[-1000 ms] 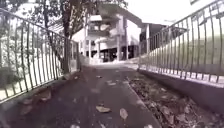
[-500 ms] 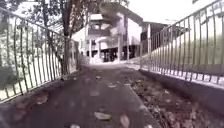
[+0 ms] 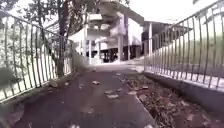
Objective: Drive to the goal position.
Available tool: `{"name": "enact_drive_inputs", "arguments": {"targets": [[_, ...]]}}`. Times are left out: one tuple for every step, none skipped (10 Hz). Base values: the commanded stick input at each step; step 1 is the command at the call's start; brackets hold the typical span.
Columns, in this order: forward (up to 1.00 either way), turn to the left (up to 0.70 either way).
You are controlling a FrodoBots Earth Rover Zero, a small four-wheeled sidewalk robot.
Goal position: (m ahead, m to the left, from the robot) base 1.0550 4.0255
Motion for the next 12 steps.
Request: {"name": "enact_drive_inputs", "arguments": {"targets": [[1.0, 0.0], [1.0, 0.0], [1.0, 0.0], [1.0, 0.0], [1.0, 0.03], [1.0, 0.06], [1.0, 0.09], [1.0, 0.12], [1.0, 0.15], [1.0, 0.15], [1.0, 0.12], [1.0, 0.08]]}}
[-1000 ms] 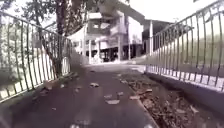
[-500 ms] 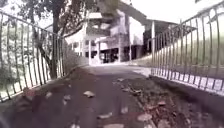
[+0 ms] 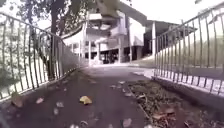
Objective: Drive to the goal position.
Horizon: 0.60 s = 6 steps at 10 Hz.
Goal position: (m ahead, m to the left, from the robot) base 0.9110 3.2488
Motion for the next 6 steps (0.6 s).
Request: {"name": "enact_drive_inputs", "arguments": {"targets": [[1.0, 0.05], [1.0, 0.01], [1.0, 0.0], [1.0, 0.0], [1.0, 0.0], [1.0, 0.0]]}}
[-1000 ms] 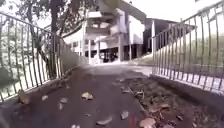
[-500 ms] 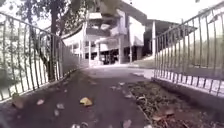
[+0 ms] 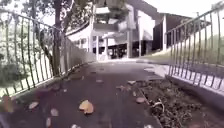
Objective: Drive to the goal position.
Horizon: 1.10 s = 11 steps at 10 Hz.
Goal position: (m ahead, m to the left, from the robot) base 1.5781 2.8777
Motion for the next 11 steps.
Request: {"name": "enact_drive_inputs", "arguments": {"targets": [[1.0, 0.0], [1.0, 0.0], [1.0, 0.0], [1.0, 0.0], [1.0, 0.0], [1.0, 0.0], [1.0, 0.0], [1.0, 0.23], [1.0, 0.4], [1.0, 0.4], [1.0, 0.4]]}}
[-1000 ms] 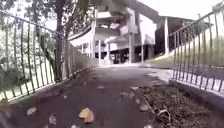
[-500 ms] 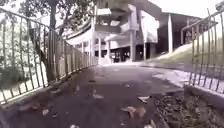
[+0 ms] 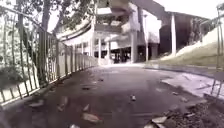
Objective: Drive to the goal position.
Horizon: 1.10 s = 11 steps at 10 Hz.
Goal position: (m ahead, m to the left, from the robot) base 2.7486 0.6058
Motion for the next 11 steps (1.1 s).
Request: {"name": "enact_drive_inputs", "arguments": {"targets": [[1.0, 0.37], [1.0, 0.23], [1.0, 0.1], [1.0, 0.0], [1.0, 0.0], [1.0, 0.0], [1.0, 0.0], [1.0, 0.0], [1.0, 0.0], [1.0, 0.0], [1.0, 0.0]]}}
